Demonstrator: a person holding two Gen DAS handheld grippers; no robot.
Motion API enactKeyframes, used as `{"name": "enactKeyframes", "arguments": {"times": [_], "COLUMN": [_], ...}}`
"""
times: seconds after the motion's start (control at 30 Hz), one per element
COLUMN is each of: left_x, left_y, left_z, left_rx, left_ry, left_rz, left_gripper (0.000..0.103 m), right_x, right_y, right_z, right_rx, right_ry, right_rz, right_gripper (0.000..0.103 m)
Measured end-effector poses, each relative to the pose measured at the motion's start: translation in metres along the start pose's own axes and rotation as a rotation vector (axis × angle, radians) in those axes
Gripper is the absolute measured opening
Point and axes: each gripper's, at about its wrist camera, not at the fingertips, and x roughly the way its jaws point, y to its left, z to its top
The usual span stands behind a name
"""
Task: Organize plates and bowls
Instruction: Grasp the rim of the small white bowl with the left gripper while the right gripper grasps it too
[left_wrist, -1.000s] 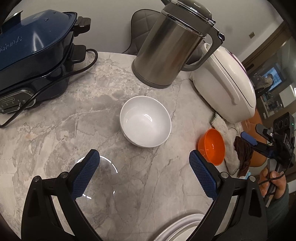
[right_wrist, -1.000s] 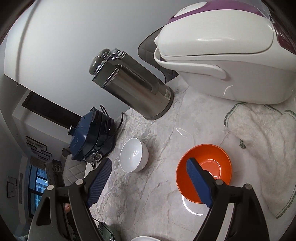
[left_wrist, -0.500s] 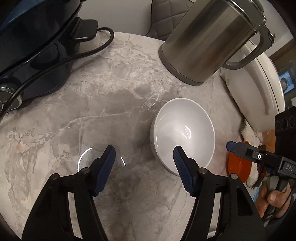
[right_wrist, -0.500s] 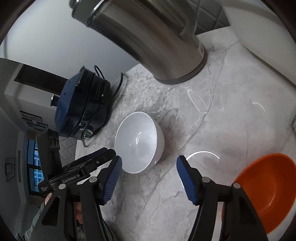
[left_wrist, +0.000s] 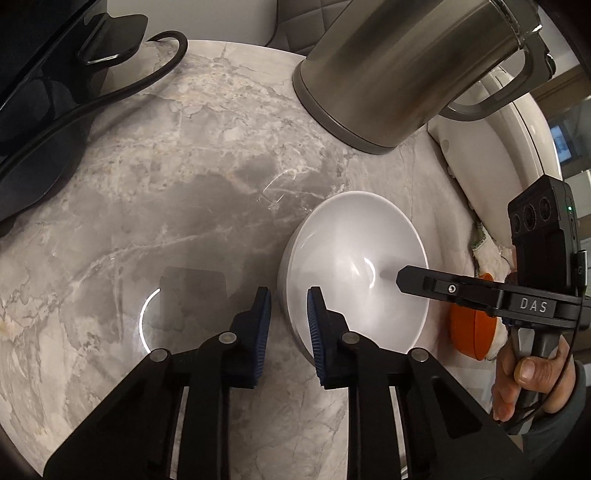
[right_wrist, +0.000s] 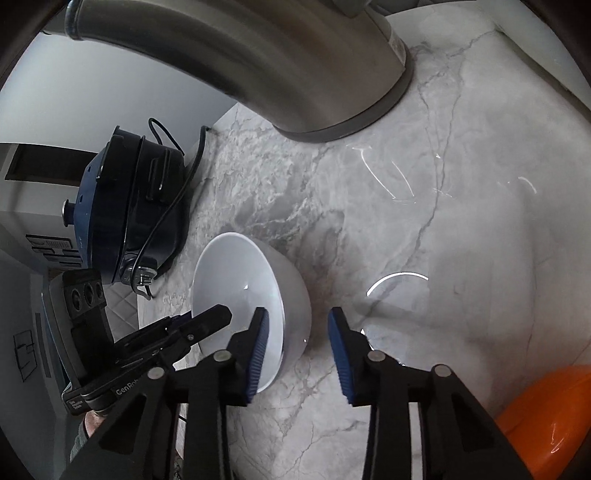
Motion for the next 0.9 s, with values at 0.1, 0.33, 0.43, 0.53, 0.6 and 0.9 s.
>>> {"name": "enactKeyframes", "arguments": {"times": [0.1,0.33,0.43,0.53,0.6,0.9], "left_x": [0.000,-0.003,-0.008,-0.022,-0.035,-0.117], "left_y": [0.001,0.003,0.003,0.002,0.002,0.007], "left_z": [0.001,-0.002,-0.006,-0.012,-0.019,-0.096], "left_rx": [-0.005,-0.027,-0.036,-0.041,-0.049,-0.078], "left_ry": [0.005,0.008,0.003,-0.010,-0.019,-0.073], "left_rz": [-0.012,-0.027,-0.024,-0.022,-0.025,0.002], "left_gripper": [0.013,0.012,0.012,0.012,0.012,0.012], "right_x": [0.005,0.004,0.001,-0.002,-0.005,-0.018], "right_y": [-0.001,-0.004,-0.002,0.005,0.012,0.068], "right_z": [0.002,0.002,0.000,-0.004,-0.008,-0.057], "right_rx": [0.010,0.011,0.014,0.000,-0.006,-0.105], "right_ry": [0.011,0.016,0.013,0.012,0.013,0.045], "right_rz": [0.014,0.021,0.029,0.029,0.039,0.075], "right_gripper": [0.018,0.018,0.018,0.018,0.019,0.019]}}
